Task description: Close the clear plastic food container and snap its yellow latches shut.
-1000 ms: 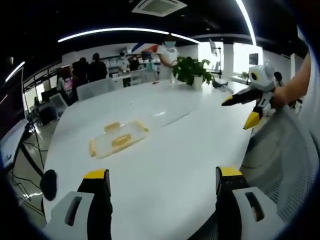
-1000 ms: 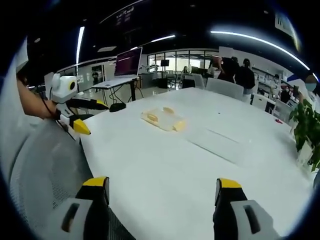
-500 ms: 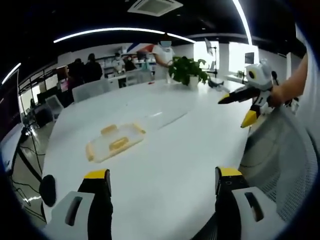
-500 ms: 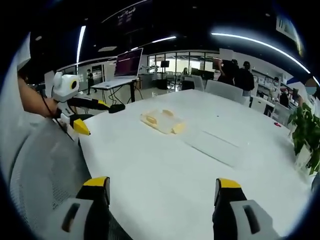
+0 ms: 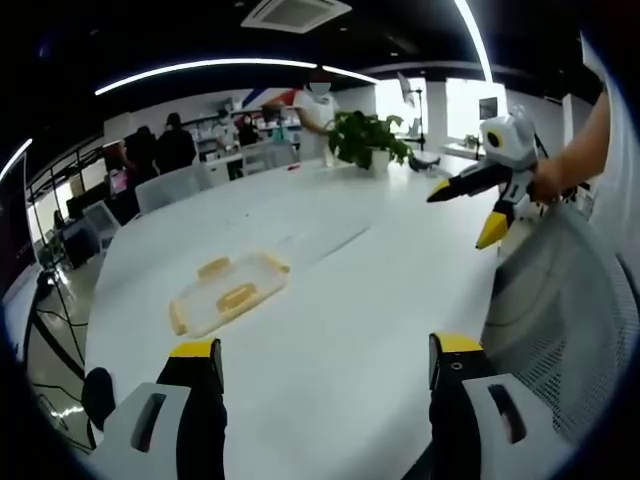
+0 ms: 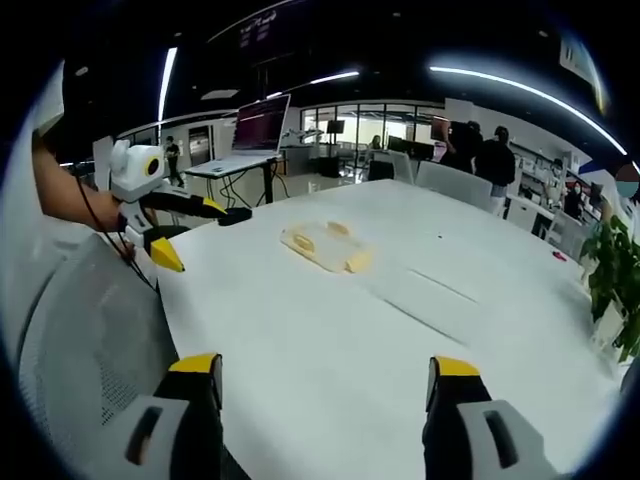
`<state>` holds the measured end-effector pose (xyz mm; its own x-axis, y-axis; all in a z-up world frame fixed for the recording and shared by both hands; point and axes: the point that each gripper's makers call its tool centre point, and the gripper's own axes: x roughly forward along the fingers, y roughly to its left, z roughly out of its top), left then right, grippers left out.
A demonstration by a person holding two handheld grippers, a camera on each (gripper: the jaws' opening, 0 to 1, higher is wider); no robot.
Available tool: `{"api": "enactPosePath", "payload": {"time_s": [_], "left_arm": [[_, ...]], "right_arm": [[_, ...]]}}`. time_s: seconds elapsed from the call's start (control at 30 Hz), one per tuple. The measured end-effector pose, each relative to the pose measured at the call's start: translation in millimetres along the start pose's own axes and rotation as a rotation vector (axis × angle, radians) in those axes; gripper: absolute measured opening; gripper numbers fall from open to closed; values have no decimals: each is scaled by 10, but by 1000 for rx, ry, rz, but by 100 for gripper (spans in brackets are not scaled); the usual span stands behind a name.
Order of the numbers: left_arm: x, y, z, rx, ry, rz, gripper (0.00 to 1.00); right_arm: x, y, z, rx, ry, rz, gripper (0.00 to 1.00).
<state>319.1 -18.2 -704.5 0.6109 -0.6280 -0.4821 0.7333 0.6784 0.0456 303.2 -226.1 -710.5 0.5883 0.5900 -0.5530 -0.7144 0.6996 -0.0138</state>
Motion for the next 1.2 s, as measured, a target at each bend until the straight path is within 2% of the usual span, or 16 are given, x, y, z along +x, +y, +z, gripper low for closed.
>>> {"api": "enactPosePath", "payload": {"time_s": [1.2], "left_arm": [[228,306,-56,57,66,-37,80]], "right_arm": [[418,-142,245,-60,24,67,79]]}}
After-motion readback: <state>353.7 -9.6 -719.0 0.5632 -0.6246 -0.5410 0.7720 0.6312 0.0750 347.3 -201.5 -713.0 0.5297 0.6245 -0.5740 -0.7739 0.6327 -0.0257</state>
